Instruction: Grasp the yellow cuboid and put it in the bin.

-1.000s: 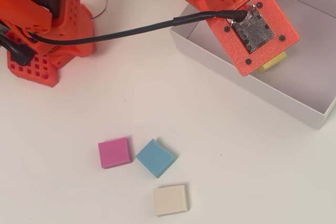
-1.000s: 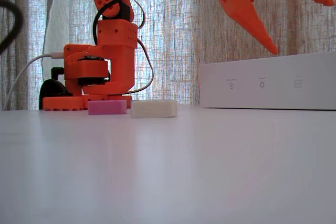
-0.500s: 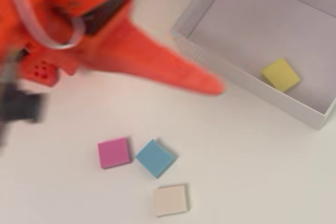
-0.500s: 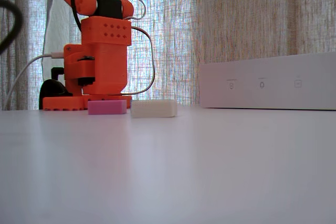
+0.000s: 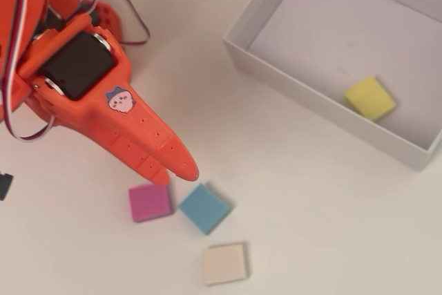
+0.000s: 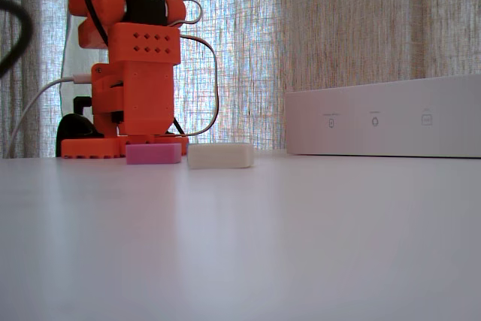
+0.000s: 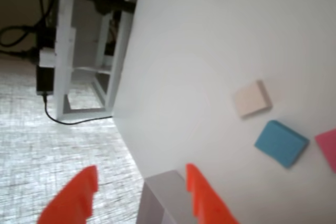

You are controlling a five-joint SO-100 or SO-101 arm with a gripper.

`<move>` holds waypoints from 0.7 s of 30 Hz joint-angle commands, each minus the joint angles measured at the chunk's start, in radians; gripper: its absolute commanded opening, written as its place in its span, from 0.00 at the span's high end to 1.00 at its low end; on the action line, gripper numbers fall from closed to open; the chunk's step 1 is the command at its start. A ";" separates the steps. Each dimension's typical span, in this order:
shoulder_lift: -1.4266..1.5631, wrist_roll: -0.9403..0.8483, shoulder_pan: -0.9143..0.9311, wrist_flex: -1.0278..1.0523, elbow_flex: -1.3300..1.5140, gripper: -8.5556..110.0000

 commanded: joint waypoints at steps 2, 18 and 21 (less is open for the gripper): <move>0.095 0.032 -0.006 0.055 0.072 0.76; 0.095 0.081 -0.026 0.213 0.179 1.00; 0.095 0.084 -0.026 0.213 0.179 1.00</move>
